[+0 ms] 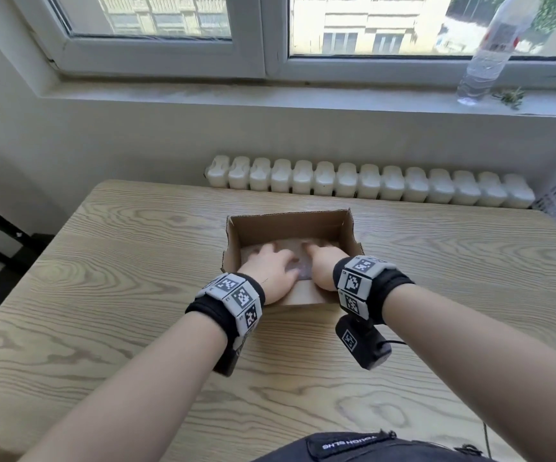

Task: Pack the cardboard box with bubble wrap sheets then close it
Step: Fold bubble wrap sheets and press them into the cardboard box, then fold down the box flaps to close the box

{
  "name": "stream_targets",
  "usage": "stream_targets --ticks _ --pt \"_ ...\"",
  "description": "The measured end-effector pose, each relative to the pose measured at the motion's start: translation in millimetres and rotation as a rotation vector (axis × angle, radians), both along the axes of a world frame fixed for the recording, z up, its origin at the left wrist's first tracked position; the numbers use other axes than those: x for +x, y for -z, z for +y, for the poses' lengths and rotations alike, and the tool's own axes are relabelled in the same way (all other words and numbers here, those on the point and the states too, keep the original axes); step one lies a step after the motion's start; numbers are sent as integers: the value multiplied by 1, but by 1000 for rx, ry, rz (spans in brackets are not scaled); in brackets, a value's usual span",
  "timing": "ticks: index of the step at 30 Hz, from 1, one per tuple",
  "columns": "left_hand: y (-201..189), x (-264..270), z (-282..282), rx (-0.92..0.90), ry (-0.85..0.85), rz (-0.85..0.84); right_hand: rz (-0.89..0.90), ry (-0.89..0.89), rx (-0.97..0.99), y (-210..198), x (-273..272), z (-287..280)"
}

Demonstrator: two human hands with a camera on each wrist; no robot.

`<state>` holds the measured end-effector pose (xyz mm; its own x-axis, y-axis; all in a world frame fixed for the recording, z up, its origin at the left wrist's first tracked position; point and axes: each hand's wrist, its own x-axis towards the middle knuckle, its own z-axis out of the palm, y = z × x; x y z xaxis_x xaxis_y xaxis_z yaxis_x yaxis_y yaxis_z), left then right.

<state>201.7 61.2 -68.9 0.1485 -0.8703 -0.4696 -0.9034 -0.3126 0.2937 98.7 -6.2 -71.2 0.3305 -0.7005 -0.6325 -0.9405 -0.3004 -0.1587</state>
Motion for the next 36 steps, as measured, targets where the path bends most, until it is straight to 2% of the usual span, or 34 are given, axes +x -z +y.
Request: stream_targets --ticks 3,5,7,11,17,25,29,33,36 --pt "-5 -3 2 -147 24 -240 -15 13 -7 -5 -2 0" --pt "-7 -5 2 -162 46 -319 -43 -42 -62 -9 -7 4" --pt "-5 -1 0 -109 0 -265 -96 -63 -147 -13 -11 9" --pt "-3 3 -8 -45 -40 -204 -74 -101 -203 -18 -15 15" --pt "-2 -2 -13 -14 -136 -153 -133 -60 -100 -8 -13 -1" --pt "2 -1 -9 -32 -112 -131 -130 -25 -68 -4 -12 -1" --pt "-2 2 -1 -51 -94 -96 -152 -26 -140 -8 -18 6" --pt "-15 5 8 -201 -71 -185 -261 -1 -309 -24 -25 11" --pt "-24 11 16 -385 -106 -403 -324 -7 -334 -40 -27 5"
